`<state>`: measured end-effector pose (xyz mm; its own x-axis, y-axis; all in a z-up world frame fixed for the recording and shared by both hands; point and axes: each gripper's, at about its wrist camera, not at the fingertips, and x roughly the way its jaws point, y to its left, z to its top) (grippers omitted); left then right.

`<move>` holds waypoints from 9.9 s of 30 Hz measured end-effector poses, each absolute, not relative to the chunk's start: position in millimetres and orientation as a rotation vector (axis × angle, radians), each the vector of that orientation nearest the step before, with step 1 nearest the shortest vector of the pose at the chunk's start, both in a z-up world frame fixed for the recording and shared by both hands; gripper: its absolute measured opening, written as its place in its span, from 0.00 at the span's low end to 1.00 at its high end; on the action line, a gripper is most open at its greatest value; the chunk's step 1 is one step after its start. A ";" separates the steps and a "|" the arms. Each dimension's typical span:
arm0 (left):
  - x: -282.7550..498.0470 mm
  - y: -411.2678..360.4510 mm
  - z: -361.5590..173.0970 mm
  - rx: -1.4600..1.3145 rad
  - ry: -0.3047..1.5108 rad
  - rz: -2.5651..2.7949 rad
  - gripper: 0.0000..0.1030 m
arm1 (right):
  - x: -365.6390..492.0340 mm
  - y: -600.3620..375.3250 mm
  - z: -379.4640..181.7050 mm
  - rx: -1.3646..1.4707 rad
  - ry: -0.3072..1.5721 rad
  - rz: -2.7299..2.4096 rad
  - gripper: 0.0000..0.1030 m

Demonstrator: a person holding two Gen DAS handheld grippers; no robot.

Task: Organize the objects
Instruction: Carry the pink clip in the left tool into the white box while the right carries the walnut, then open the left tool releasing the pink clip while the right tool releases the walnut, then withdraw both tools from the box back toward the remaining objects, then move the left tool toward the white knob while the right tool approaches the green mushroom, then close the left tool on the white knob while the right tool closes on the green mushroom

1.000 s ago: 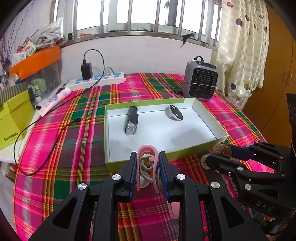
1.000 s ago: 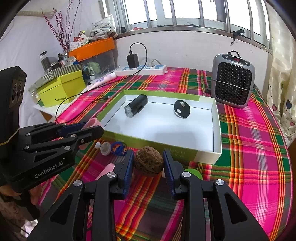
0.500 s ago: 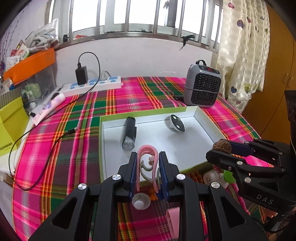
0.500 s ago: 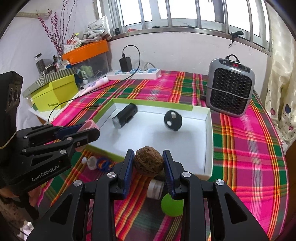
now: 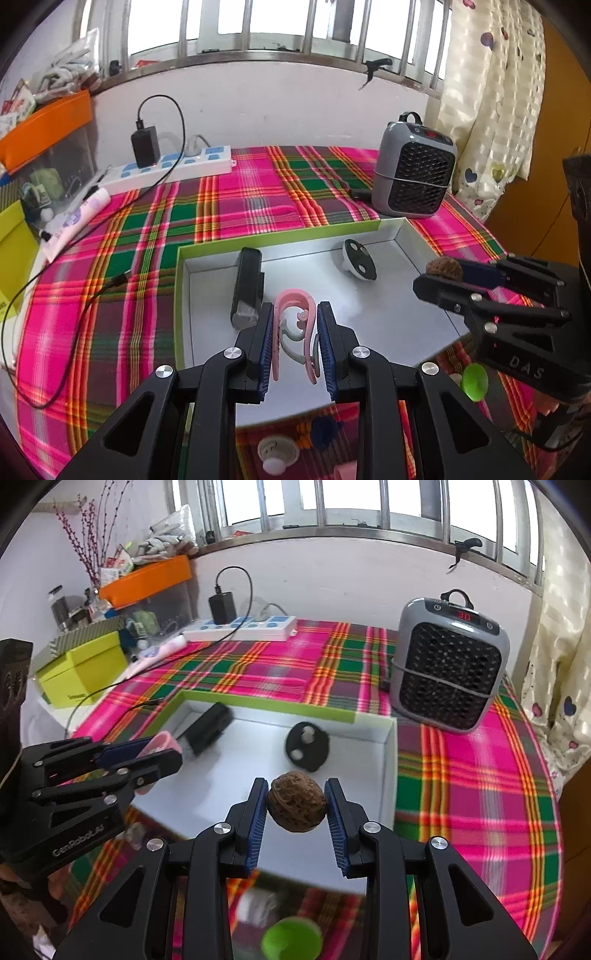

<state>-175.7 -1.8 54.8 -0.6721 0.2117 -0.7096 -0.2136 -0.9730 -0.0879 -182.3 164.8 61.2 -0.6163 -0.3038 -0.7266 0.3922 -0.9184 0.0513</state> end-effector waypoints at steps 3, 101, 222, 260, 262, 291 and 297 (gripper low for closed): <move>-186.4 0.6 52.5 -1.154 -0.006 2.662 0.20 | -196.0 167.2 59.2 1.122 0.173 -2.520 0.32; -217.3 19.1 45.1 -1.257 0.020 2.662 0.36 | -232.8 175.2 38.2 1.178 0.126 -2.555 0.41; -103.3 -39.4 12.6 -1.293 -0.095 2.692 0.47 | -104.3 196.2 9.1 1.237 0.092 -2.557 0.46; -121.9 -35.0 12.5 -1.263 -0.056 2.721 0.41 | -117.5 191.1 9.5 1.226 0.131 -2.538 0.47; -121.7 -34.9 12.3 -1.263 -0.059 2.721 0.40 | -117.5 191.1 9.5 1.226 0.131 -2.537 0.47; -117.9 -39.8 13.3 -1.262 -0.068 2.741 0.22 | -114.9 186.9 9.1 1.208 0.133 -2.521 0.33; -118.0 -40.8 13.0 -1.264 -0.068 2.745 0.22 | -115.1 186.6 8.7 1.205 0.134 -2.523 0.32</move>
<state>-118.0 -40.8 13.0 -0.6445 0.1261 -0.7541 -0.0884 -0.9920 -0.0903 -115.1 186.6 8.7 -0.5822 -0.2624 -0.7695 0.3427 -0.9375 0.0604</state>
